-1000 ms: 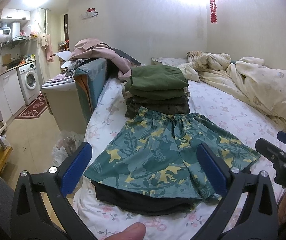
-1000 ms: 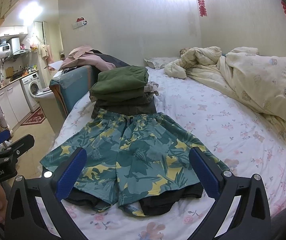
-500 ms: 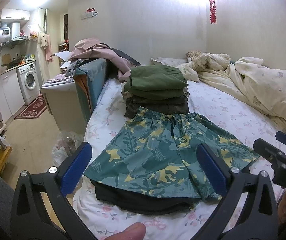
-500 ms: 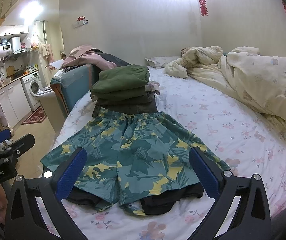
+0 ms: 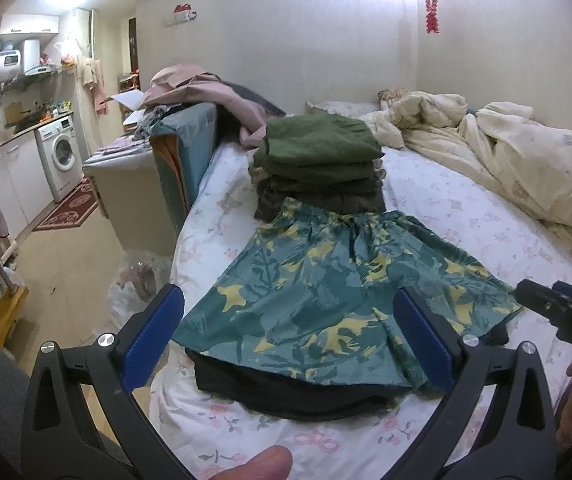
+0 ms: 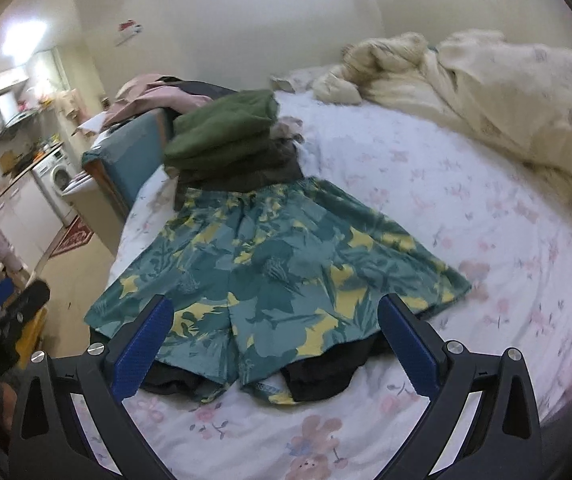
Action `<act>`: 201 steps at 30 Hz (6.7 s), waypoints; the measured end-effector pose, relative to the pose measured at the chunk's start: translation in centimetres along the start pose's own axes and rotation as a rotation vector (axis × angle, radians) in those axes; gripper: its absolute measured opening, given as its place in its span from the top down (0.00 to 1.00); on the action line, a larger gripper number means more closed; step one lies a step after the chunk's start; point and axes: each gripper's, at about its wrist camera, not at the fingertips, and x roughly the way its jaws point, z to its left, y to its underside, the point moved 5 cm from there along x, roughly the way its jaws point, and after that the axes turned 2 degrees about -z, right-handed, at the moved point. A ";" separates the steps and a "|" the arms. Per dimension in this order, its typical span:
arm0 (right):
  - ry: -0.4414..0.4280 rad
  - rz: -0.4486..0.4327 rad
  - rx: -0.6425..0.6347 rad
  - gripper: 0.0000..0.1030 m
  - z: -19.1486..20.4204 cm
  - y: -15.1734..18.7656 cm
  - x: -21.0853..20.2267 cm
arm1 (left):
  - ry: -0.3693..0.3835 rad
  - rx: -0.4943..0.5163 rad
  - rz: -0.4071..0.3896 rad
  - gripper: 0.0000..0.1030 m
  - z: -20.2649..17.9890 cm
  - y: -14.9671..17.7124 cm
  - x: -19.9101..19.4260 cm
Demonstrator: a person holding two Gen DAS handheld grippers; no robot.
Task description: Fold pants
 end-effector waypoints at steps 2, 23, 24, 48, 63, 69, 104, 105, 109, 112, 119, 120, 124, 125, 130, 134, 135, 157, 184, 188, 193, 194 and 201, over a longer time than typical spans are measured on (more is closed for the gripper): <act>-0.003 0.038 0.034 0.00 -0.7 0.3 0.7 | -0.001 -0.022 0.010 0.00 0.3 0.0 0.1; -0.159 0.496 0.725 0.16 -6.5 10.0 9.6 | -0.001 -0.047 0.220 0.00 0.0 1.9 3.4; -0.142 0.464 0.761 0.16 -7.6 9.7 10.0 | 0.000 -0.044 0.228 0.00 -0.2 1.9 3.7; 0.033 0.144 0.891 0.96 -19.4 0.9 12.2 | 0.017 -0.027 0.408 0.00 -1.1 -0.1 9.8; -0.174 0.162 0.695 0.96 -13.1 -1.5 9.8 | 0.173 0.107 0.722 0.03 -17.9 -7.8 31.5; -0.180 0.208 0.648 0.96 -12.0 -0.6 10.5 | 0.200 0.199 0.814 0.03 -26.1 -6.4 37.1; -0.622 0.360 -0.039 0.96 14.9 -0.8 11.3 | 0.245 0.264 0.722 0.96 -2.9 -10.8 36.1; -0.626 0.384 -0.041 0.96 15.9 -0.4 12.2 | 0.241 0.264 0.733 0.96 -2.7 -9.9 36.5; -0.611 0.433 -0.098 0.96 18.7 0.7 14.8 | 0.200 0.250 0.762 0.96 0.3 -7.9 38.4; -0.595 0.457 -0.097 0.96 19.2 1.2 16.3 | 0.211 0.252 0.756 0.93 1.3 -7.6 39.2; -0.530 0.516 -0.113 0.96 19.3 2.2 18.4 | 0.179 0.224 0.714 0.41 4.8 -7.5 38.9; -0.519 0.519 -0.122 0.96 19.4 2.2 18.8 | 0.192 0.207 0.705 0.34 5.9 -7.8 38.1; -0.504 0.521 -0.189 0.95 20.3 2.5 19.5 | 0.185 0.155 0.678 0.33 11.1 -8.8 34.0; -0.507 0.520 -0.205 0.94 20.7 2.7 19.6 | 0.175 0.122 0.671 0.33 13.1 -8.9 32.5; -0.564 0.526 -0.362 0.87 25.1 4.9 17.8 | 0.157 -0.021 0.670 0.31 19.5 -7.6 25.5; -0.730 0.638 -0.380 0.67 28.1 8.6 16.2 | 0.163 -0.150 0.701 0.29 21.1 -6.2 21.9; -0.745 0.658 -0.389 0.60 28.2 9.3 15.7 | 0.166 -0.186 0.715 0.28 21.7 -5.2 20.9; -0.385 0.613 0.383 0.21 -2.6 5.7 17.4 | 0.246 -0.068 0.838 0.50 10.4 3.9 16.4; -0.686 0.310 0.291 0.95 0.7 -4.0 0.6 | 0.600 -0.333 0.505 0.95 7.8 -7.5 0.4; -0.714 0.179 0.302 0.95 -0.2 -8.3 -5.7 | 0.691 -0.337 0.360 0.95 6.0 -13.3 -4.2; -0.698 0.125 0.307 0.95 -0.6 -13.4 -9.7 | 0.729 -0.306 0.238 0.95 4.1 -19.1 -6.6; -0.688 0.124 0.309 0.95 -0.6 -14.3 -9.7 | 0.728 -0.301 0.234 0.95 3.8 -19.7 -6.4; -0.667 0.122 0.299 0.95 -0.8 -19.0 -7.1 | 0.650 -0.271 0.137 0.95 3.1 -23.3 -3.5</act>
